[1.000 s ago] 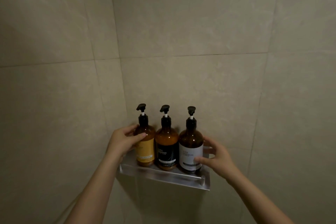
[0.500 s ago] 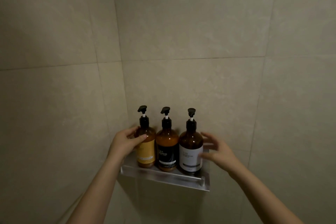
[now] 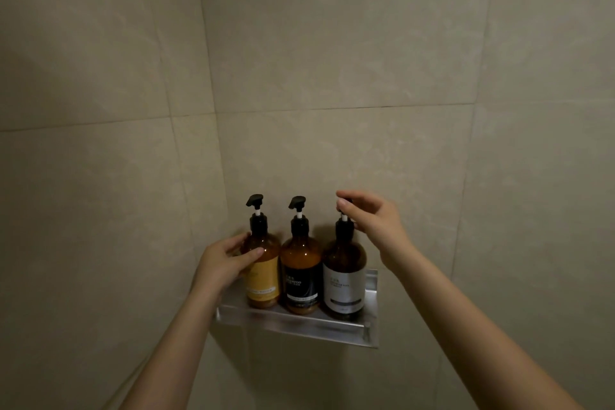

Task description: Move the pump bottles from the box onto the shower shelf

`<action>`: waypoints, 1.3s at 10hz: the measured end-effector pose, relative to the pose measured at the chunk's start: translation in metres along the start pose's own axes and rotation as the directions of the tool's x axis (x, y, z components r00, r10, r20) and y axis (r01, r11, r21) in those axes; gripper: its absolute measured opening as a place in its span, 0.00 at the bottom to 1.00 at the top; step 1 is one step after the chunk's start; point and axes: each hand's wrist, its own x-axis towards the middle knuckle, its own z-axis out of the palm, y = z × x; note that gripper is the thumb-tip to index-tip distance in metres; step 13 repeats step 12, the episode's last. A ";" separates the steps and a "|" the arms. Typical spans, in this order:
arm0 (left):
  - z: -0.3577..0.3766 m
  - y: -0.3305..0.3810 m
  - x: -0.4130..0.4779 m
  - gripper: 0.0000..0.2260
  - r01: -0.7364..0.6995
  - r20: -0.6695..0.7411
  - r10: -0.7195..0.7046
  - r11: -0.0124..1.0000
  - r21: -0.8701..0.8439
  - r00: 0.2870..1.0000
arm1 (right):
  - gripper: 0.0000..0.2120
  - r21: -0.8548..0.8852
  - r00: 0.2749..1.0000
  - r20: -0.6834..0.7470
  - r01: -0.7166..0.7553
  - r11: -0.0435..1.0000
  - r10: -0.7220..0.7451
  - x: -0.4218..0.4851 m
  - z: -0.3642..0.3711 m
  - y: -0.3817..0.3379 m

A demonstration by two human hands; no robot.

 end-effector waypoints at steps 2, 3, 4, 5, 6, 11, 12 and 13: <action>0.000 -0.003 0.002 0.29 0.007 0.002 -0.007 1.000 -0.014 1.000 | 0.10 -0.027 1.000 -0.020 0.012 1.000 -0.012 0.002 0.002 0.001; -0.001 -0.003 0.002 0.29 -0.004 0.001 0.004 1.000 0.004 1.000 | 0.17 0.029 0.998 -0.069 -0.003 1.000 0.005 -0.002 -0.002 0.005; -0.002 -0.004 0.003 0.30 -0.004 0.002 0.004 1.000 0.004 1.000 | 0.17 0.064 0.992 -0.119 -0.039 0.997 0.047 -0.019 -0.017 0.026; -0.001 -0.004 0.003 0.29 -0.005 0.005 0.005 1.000 -0.004 1.000 | 0.13 -0.086 0.995 -0.048 -0.096 0.992 0.092 -0.044 -0.027 0.055; -0.002 -0.007 0.006 0.30 -0.018 0.003 0.018 1.000 0.016 1.000 | 0.15 -0.121 0.993 -0.038 -0.113 0.986 0.109 -0.050 -0.028 0.069; -0.004 -0.006 0.001 0.31 -0.039 0.005 0.038 0.984 0.173 0.999 | 0.17 -0.162 0.995 -0.076 -0.077 0.984 0.065 -0.057 -0.022 0.071; -0.001 0.006 -0.009 0.34 -0.022 -0.004 0.023 0.987 0.156 1.000 | 0.22 -0.198 0.986 -0.028 -0.169 0.965 0.167 -0.053 -0.028 0.058; -0.001 0.006 -0.009 0.34 -0.022 -0.004 0.023 0.987 0.156 1.000 | 0.22 -0.198 0.986 -0.028 -0.169 0.965 0.167 -0.053 -0.028 0.058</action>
